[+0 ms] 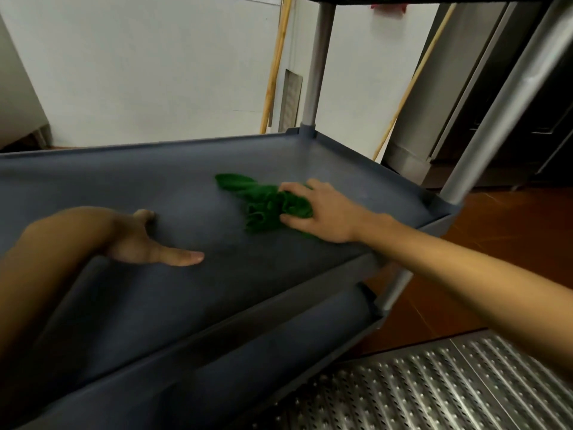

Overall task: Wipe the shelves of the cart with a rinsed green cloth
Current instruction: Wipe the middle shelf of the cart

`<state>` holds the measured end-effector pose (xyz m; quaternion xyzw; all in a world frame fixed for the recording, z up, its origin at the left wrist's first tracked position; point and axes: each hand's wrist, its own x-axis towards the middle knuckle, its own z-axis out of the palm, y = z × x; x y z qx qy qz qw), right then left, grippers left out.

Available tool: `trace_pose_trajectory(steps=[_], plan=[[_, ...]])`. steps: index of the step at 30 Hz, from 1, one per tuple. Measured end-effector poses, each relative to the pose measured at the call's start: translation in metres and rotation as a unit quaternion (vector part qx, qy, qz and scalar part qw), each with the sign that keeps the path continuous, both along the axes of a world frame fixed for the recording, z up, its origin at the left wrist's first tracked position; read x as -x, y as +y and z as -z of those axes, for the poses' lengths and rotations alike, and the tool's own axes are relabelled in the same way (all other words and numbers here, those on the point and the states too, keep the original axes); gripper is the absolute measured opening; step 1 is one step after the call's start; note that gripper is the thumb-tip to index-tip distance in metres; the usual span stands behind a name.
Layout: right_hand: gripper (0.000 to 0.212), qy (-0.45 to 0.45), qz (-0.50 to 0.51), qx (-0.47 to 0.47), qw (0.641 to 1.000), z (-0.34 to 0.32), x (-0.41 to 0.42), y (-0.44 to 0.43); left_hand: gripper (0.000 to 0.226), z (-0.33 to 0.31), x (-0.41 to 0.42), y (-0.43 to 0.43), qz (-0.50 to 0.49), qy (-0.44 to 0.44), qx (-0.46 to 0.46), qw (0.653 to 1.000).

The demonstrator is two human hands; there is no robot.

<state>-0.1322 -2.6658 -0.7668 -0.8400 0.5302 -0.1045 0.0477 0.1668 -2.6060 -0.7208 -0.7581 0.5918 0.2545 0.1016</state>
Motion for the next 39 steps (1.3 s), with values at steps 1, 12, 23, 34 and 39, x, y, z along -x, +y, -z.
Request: trace_pose_trajectory(steps=[1, 12, 23, 34, 39], plan=[[0.064, 0.008, 0.026, 0.005, 1.000, -0.001, 0.015, -0.004, 0.125, 0.001, -0.001, 0.001, -0.003, 0.007, -0.002, 1.000], [0.073, 0.052, 0.305, 0.022, 0.951, -0.004, 0.155, -0.030, 0.160, 0.006, -0.008, 0.008, 0.065, -0.033, 0.023, 0.997], [0.102, 0.024, 0.310, 0.013, 0.950, -0.008, 0.122, -0.020, 0.151, 0.025, -0.006, 0.068, 0.258, 0.037, 0.159, 0.952], [0.054, 0.031, 0.135, -0.037, 0.990, -0.009, 0.004, 0.037, 0.131, 0.031, -0.001, 0.067, 0.256, 0.063, 0.171, 0.949], [0.060, 0.027, 0.049, -0.072, 0.996, -0.015, -0.057, 0.065, 0.139, 0.034, -0.001, 0.065, 0.244, 0.077, 0.180, 0.950]])
